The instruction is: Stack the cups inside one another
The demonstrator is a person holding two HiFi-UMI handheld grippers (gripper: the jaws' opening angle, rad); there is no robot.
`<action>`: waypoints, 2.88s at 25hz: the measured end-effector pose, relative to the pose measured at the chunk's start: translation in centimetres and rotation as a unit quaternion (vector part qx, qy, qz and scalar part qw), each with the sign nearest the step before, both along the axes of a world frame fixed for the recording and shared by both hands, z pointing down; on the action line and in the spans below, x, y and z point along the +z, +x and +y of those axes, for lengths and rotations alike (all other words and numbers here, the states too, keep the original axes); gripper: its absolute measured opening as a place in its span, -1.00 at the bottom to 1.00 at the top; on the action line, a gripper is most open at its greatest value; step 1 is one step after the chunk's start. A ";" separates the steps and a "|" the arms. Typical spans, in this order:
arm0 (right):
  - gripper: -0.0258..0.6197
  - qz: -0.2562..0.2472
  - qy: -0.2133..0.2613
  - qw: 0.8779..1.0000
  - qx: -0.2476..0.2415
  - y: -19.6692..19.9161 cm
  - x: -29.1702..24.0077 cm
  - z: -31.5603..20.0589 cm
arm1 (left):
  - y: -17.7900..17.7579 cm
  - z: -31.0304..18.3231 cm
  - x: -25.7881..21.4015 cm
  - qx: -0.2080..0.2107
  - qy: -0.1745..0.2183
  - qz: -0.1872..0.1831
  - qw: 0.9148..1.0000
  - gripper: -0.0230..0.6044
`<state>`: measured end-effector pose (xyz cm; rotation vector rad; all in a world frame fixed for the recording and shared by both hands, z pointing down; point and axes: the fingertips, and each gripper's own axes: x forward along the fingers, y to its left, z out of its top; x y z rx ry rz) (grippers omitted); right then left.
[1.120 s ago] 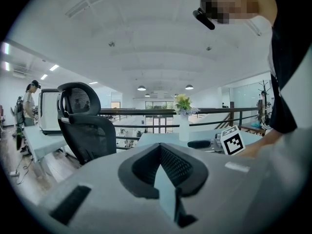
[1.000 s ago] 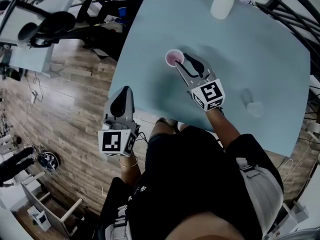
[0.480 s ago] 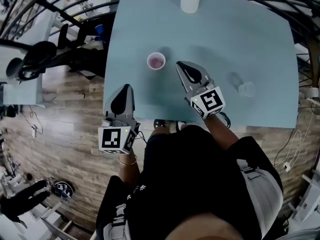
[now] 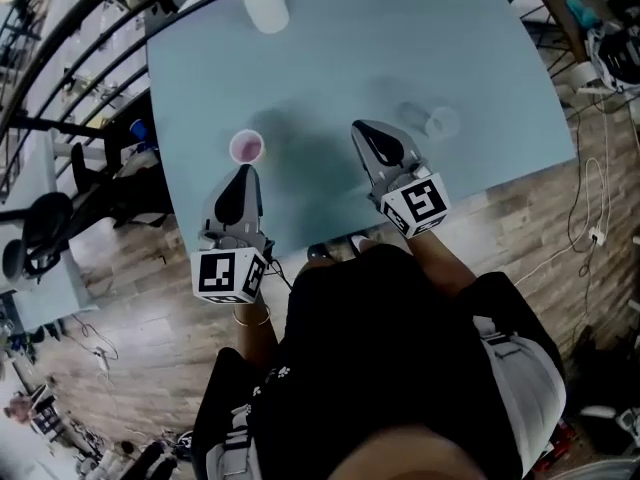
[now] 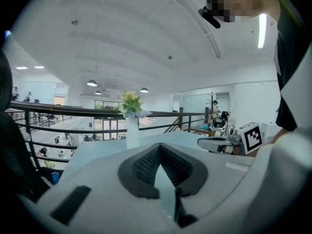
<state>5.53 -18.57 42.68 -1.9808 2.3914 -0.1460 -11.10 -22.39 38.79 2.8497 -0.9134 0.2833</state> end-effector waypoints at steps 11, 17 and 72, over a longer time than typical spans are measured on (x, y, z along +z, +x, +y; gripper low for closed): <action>-0.83 -0.002 -0.024 0.984 0.177 10.5 2.2 8.0 | 9.7 2.3 1.2 0.131 -0.009 -0.001 0.991 -0.95; -0.56 0.005 -0.044 0.972 0.229 14.9 3.9 10.0 | 12.6 3.3 1.6 0.160 -0.008 -0.012 0.987 -0.95; 0.05 0.037 -0.122 0.983 0.133 14.9 6.7 4.1 | 5.8 2.8 0.6 0.027 0.005 -0.022 0.999 -0.95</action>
